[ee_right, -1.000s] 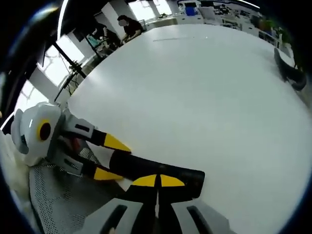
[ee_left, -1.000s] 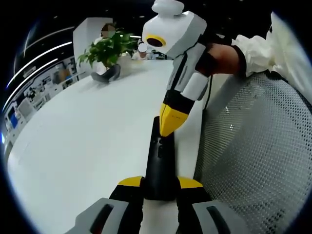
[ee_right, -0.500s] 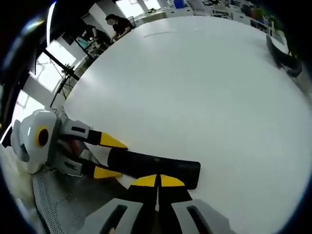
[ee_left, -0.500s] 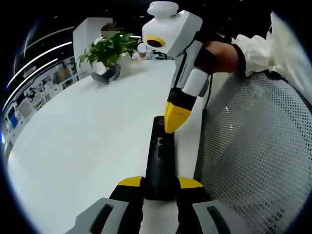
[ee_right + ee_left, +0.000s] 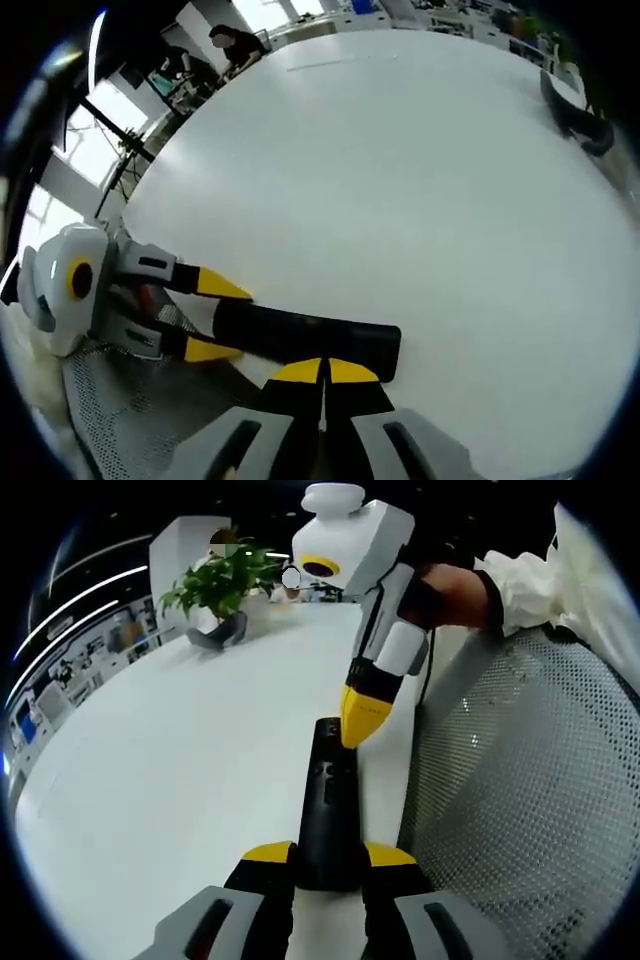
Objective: Press the specified remote control buttons in sequence, fully releasing each button before pressing the next.
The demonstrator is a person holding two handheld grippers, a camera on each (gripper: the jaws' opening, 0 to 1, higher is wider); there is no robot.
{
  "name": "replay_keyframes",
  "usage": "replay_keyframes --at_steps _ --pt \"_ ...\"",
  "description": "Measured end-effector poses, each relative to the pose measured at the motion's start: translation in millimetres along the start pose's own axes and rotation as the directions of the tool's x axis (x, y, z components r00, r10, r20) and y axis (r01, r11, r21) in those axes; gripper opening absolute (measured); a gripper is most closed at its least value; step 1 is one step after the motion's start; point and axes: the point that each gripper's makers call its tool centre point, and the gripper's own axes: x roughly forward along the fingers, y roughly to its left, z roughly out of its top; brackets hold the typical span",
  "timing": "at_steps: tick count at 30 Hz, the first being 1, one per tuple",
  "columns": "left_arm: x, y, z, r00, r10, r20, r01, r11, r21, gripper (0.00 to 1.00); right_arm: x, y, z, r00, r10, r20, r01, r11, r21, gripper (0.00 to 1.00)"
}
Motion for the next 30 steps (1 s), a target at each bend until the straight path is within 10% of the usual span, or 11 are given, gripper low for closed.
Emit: replay_keyframes --at_steps 30 --pt "0.2 -1.0 0.3 1.000 -0.007 0.003 0.007 1.000 0.011 0.25 -2.0 5.0 13.2 0.998 0.014 0.066 -0.012 0.999 -0.032 0.00"
